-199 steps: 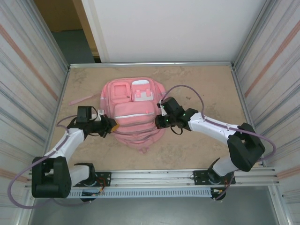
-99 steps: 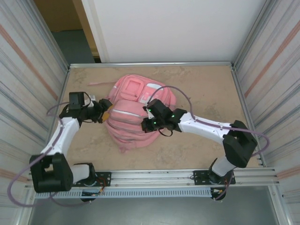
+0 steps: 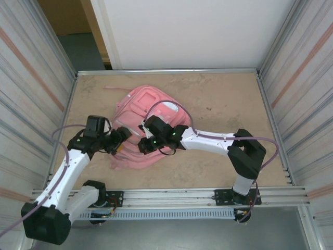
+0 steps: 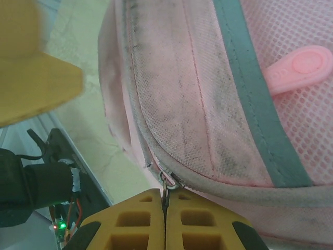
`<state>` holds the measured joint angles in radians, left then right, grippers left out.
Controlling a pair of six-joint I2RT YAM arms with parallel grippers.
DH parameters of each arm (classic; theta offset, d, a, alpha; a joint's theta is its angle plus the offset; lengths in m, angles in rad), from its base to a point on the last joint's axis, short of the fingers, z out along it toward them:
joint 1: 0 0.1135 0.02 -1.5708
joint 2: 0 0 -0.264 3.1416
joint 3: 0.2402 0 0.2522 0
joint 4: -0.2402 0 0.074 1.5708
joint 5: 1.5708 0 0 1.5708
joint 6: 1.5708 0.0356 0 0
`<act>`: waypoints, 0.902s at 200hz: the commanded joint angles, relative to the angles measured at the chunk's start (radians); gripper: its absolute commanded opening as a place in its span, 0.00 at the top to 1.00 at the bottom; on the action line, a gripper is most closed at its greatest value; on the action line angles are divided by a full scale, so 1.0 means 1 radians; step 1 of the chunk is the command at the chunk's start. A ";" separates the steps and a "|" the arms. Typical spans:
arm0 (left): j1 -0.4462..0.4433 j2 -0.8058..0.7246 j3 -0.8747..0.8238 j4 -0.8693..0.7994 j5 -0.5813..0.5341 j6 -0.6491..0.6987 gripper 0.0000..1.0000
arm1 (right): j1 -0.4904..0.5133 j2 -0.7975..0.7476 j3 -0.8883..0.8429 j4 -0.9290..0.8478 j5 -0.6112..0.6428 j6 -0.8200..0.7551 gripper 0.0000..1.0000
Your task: Pack the student bag
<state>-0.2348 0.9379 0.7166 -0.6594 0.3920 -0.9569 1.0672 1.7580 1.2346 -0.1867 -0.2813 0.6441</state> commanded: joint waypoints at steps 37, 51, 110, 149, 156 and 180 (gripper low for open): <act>-0.088 0.081 -0.034 0.108 -0.215 -0.101 0.76 | 0.060 -0.021 0.024 0.048 0.017 -0.032 1.00; -0.086 0.063 -0.046 0.112 -0.240 -0.079 0.98 | 0.055 -0.051 -0.020 0.038 0.066 -0.069 1.00; -0.015 -0.001 -0.092 0.128 -0.117 0.016 1.00 | -0.058 -0.122 -0.145 -0.138 0.276 -0.321 0.99; -0.027 0.041 -0.100 0.178 -0.029 0.008 1.00 | -0.145 -0.159 -0.193 -0.110 0.271 -0.341 0.94; -0.040 0.049 -0.099 0.184 -0.029 0.006 1.00 | -0.155 -0.165 -0.193 -0.110 0.260 -0.340 0.94; -0.112 0.058 -0.100 0.227 -0.056 0.003 1.00 | -0.174 -0.195 -0.208 -0.099 0.263 -0.357 0.93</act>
<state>-0.3042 0.9985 0.6239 -0.4301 0.3664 -0.9924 0.9672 1.6188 1.0687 -0.1848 -0.1432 0.3248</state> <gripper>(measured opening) 0.059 0.069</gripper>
